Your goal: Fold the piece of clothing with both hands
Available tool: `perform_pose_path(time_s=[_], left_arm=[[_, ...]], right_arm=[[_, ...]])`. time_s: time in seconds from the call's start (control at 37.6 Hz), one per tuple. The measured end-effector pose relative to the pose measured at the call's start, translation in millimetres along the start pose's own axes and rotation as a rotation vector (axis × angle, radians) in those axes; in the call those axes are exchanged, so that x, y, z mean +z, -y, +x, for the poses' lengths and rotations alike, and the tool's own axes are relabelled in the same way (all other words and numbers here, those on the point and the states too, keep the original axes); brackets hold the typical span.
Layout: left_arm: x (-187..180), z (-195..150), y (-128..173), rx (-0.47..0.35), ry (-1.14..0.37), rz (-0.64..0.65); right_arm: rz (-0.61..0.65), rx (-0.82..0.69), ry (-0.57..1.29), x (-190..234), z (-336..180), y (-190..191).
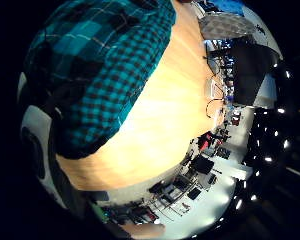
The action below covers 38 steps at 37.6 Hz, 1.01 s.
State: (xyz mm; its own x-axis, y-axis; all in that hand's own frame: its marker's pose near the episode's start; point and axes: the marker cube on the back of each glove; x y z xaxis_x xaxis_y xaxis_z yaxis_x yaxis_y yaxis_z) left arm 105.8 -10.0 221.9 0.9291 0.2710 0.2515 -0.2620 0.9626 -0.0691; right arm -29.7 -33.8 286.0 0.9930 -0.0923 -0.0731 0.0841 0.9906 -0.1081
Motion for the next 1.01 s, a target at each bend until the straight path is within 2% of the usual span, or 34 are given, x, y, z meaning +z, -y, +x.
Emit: perform_pose_path(time_s=[0.16, 0.24, 0.35, 0.43, 0.56, 0.66, 0.85, 0.93, 1.01], left_arm=[[0.3, -6.9, -1.2, -0.002, -0.033, -0.028], [2.1, -13.4, -5.9, -0.013, -0.059, -0.102], [-2.8, -10.7, -21.1, 0.044, -0.176, -0.224], [-9.4, -10.0, -29.9, 0.077, -0.217, -0.271], [-33.4, -7.9, -41.5, 0.175, -0.239, -0.245], [-62.3, -6.3, -55.7, 0.288, -0.329, -0.303], [-96.6, -65.6, -1.2, 0.152, -0.299, -0.256], [-107.5, -84.1, 17.8, 0.092, -0.285, -0.264], [-122.8, -100.3, 21.5, -0.031, -0.261, -0.346]], right_arm=[[-0.041, -0.009, 0.022, -0.4, 1.9, 7.6], [-0.098, -0.016, 0.062, 0.4, 4.3, 13.4], [-0.249, -0.045, 0.168, 0.1, 7.3, 13.2], [-0.328, -0.066, 0.205, -14.7, 7.1, -2.3], [-0.45, -0.105, 0.232, -28.9, 16.3, -8.5], [-0.502, -0.119, 0.236, -53.5, 24.8, -14.4], [-0.413, -0.053, 0.164, -143.1, 46.7, -9.9], [-0.35, 0.006, 0.151, -167.7, 56.3, 11.8], [-0.294, 0.066, 0.139, -183.4, 64.9, 46.8]])
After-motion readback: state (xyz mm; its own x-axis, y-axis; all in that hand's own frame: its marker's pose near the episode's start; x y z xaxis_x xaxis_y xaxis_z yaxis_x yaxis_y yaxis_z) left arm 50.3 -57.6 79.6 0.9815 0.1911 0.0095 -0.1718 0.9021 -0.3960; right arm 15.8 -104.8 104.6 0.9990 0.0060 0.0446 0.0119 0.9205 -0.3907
